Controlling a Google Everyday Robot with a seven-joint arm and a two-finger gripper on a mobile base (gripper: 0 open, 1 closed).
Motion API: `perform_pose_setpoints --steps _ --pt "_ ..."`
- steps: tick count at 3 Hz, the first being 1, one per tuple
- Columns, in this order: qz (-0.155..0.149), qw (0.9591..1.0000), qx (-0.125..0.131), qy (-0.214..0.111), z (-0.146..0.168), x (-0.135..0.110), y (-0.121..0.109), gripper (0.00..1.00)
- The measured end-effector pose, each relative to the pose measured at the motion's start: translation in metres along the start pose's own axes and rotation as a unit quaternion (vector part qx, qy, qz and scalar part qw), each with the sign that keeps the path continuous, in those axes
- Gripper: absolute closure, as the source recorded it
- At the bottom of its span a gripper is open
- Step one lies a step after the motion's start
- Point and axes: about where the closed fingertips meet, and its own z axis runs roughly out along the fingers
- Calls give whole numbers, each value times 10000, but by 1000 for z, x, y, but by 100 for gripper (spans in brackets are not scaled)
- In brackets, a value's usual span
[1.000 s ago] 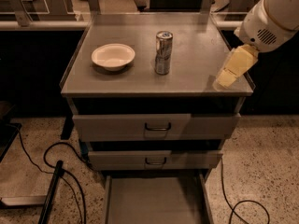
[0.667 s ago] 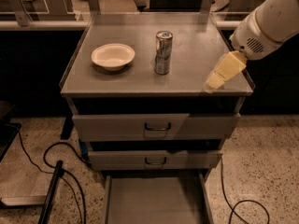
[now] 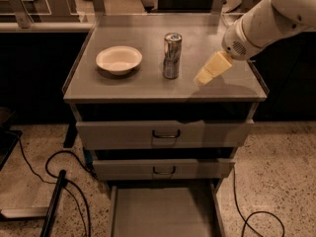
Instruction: Place redbull can into bottom drawer
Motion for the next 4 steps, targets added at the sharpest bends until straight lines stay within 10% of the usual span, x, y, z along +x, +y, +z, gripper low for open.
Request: perform_pose_setpoints --steps 4 --pt "-133 9948 -387 -929 83 -57 -10 0"
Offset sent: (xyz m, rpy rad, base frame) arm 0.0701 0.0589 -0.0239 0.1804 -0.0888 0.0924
